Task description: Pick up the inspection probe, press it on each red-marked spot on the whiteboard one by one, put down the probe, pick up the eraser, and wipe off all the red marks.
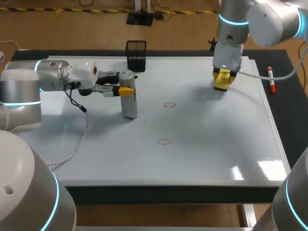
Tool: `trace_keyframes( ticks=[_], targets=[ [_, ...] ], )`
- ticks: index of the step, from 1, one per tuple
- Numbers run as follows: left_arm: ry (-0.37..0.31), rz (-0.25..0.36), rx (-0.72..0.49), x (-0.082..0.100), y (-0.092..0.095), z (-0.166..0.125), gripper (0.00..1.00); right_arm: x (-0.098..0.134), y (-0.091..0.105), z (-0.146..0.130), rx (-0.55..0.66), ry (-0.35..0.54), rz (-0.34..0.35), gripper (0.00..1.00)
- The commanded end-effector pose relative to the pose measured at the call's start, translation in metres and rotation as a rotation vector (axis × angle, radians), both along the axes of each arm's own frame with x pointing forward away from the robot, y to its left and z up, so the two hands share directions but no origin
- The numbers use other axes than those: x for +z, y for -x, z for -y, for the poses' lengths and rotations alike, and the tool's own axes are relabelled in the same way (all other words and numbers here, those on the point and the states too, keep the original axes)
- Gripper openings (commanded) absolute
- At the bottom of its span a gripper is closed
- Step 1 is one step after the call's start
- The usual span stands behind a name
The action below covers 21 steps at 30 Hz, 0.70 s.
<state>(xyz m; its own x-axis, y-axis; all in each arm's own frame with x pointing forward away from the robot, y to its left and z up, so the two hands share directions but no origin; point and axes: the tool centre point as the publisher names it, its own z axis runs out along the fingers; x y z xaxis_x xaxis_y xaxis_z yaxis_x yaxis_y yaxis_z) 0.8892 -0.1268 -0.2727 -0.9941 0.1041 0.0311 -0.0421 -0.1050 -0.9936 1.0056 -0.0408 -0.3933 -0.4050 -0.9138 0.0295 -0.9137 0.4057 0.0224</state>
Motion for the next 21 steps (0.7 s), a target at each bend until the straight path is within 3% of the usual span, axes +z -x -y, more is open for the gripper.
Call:
trace_keyframes(
  ticks=[1, 11, 21],
  targets=[
    [-0.004, 0.002, 0.003, 0.0, 0.001, 0.0, 0.0, 0.001, 0.0, 0.001, 0.002, 0.003, 0.001, 0.0],
    [-0.016, 0.032, 0.031, 0.017, -0.008, -0.005, 0.0, 0.001, 0.0, 0.001, 0.002, 0.003, 0.001, 0.0],
    [-0.009, 0.042, 0.141, 0.039, -0.05, -0.037, 0.0, 0.001, 0.0, 0.001, 0.002, 0.003, 0.001, 0.0]
  ],
)
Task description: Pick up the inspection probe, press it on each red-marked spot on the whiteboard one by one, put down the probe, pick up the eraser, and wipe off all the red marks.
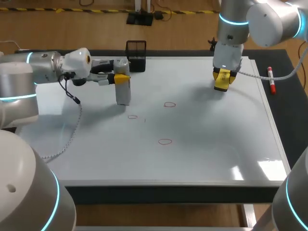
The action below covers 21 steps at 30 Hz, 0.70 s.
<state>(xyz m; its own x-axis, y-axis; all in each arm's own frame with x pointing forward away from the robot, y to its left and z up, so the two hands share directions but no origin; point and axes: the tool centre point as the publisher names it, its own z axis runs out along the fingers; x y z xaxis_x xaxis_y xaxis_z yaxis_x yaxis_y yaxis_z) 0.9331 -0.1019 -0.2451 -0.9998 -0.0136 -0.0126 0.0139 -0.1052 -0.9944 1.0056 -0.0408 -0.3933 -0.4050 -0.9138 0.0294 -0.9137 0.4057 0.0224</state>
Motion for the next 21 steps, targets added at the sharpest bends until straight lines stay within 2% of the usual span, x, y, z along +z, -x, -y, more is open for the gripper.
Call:
trace_keyframes(
  ticks=[1, 11, 21],
  targets=[
    [-0.008, 0.007, 0.036, 0.014, -0.011, -0.017, 0.0, 0.001, 0.0, 0.001, 0.002, 0.003, 0.001, 0.0],
    [0.01, 0.024, 0.145, 0.03, -0.054, -0.062, 0.0, 0.001, 0.0, 0.001, 0.002, 0.003, 0.001, 0.0],
    [0.028, 0.03, 0.221, 0.031, -0.078, -0.102, 0.0, 0.001, 0.0, 0.001, 0.002, 0.003, 0.001, 0.0]
  ],
)
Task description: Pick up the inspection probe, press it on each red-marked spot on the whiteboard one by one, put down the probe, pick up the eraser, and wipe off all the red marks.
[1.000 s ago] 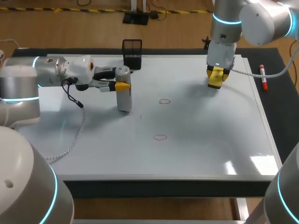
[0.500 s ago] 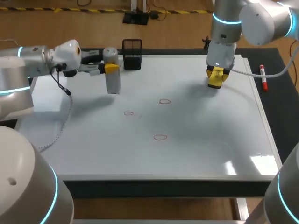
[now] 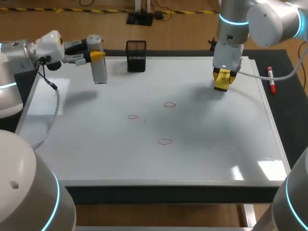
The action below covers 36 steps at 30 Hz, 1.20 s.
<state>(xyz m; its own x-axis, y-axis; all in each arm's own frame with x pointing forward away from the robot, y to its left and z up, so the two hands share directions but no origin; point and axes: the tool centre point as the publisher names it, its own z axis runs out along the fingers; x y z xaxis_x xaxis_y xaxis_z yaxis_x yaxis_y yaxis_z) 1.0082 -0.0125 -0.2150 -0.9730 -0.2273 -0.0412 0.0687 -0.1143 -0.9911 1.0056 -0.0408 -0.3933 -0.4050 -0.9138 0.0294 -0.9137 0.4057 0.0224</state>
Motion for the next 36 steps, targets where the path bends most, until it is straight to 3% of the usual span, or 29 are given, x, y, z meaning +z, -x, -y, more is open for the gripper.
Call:
trace_keyframes(
  ticks=[1, 9, 19, 23, 36],
  targets=[
    [0.001, 0.001, 0.016, 0.001, -0.005, -0.017, 0.0, 0.001, 0.0, 0.001, 0.002, 0.003, 0.001, 0.0],
    [-0.01, -0.001, 0.07, 0.002, -0.015, -0.047, 0.0, 0.001, 0.0, 0.001, 0.002, 0.003, 0.001, 0.0],
    [-0.01, -0.001, 0.07, 0.002, -0.015, -0.047, 0.0, 0.004, 0.004, -0.005, 0.006, 0.021, 0.002, 0.0],
    [-0.01, -0.001, 0.07, 0.002, -0.015, -0.047, 0.0, 0.007, 0.015, -0.029, 0.034, 0.068, 0.013, 0.0],
    [-0.01, -0.001, 0.07, 0.002, -0.015, -0.047, 0.0, 0.024, 0.055, -0.137, 0.21, 0.044, 0.071, 0.0]
  ],
)
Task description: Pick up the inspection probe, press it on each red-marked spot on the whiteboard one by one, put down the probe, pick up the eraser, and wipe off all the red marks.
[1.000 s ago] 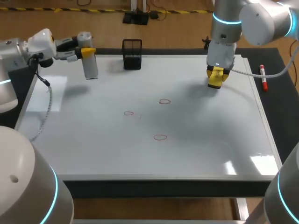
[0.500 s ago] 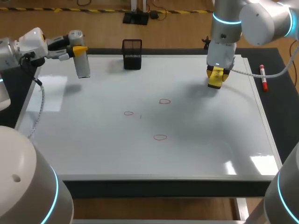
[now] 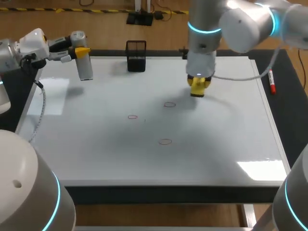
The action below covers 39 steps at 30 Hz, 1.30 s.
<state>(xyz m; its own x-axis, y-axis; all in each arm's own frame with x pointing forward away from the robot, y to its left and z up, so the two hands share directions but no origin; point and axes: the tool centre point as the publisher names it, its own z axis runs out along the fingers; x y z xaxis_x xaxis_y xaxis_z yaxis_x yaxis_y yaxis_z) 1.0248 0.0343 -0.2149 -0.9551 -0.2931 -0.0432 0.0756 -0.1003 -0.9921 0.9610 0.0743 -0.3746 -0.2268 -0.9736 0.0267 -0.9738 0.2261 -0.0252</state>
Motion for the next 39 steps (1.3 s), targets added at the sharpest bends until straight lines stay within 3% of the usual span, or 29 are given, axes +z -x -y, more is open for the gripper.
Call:
trace_keyframes(
  ticks=[1, 8, 19, 30, 39],
  targets=[
    [-0.001, 0.0, 0.002, 0.002, 0.001, 0.0, 0.0, 0.007, 0.014, -0.032, 0.031, 0.022, 0.03, 0.0],
    [-0.001, 0.0, 0.002, 0.002, 0.001, 0.0, 0.0, 0.009, 0.039, -0.092, 0.112, 0.002, 0.041, 0.0],
    [-0.001, 0.0, 0.002, 0.002, 0.001, 0.0, 0.0, 0.0, 0.066, -0.161, 0.169, -0.004, 0.019, 0.0],
    [-0.001, 0.0, 0.002, 0.002, 0.001, 0.0, 0.0, -0.006, 0.072, -0.212, 0.206, -0.016, -0.013, 0.0],
    [-0.001, 0.0, 0.002, 0.002, 0.001, 0.0, 0.0, -0.016, 0.077, -0.237, 0.25, -0.015, -0.025, 0.0]
  ],
)
